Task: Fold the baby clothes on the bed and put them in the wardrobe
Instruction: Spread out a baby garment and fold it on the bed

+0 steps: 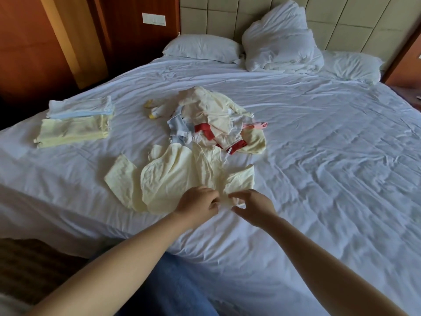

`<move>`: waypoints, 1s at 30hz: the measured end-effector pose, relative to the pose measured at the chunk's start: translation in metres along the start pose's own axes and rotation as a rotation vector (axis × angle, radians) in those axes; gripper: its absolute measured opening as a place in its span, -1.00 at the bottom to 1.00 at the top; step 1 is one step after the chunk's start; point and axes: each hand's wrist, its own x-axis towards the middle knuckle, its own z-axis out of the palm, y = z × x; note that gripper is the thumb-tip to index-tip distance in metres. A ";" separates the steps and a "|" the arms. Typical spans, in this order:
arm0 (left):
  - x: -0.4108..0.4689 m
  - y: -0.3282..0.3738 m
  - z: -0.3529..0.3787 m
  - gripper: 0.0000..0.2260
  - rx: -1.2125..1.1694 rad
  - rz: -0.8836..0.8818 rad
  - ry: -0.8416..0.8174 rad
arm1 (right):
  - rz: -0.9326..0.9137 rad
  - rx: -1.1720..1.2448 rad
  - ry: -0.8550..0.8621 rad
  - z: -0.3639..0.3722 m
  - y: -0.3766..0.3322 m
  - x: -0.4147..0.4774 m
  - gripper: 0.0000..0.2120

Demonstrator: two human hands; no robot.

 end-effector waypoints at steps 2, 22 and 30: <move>-0.002 -0.005 -0.006 -0.94 -0.083 -0.062 0.063 | 0.029 0.011 0.053 0.002 -0.001 0.004 -0.69; -0.002 -0.017 -0.022 -0.69 -0.091 -0.001 0.035 | -0.163 0.069 0.594 -0.048 0.004 0.029 -0.75; 0.001 -0.007 -0.009 -0.90 0.155 0.125 -0.232 | -0.103 -0.070 -0.212 -0.029 0.022 -0.016 -0.74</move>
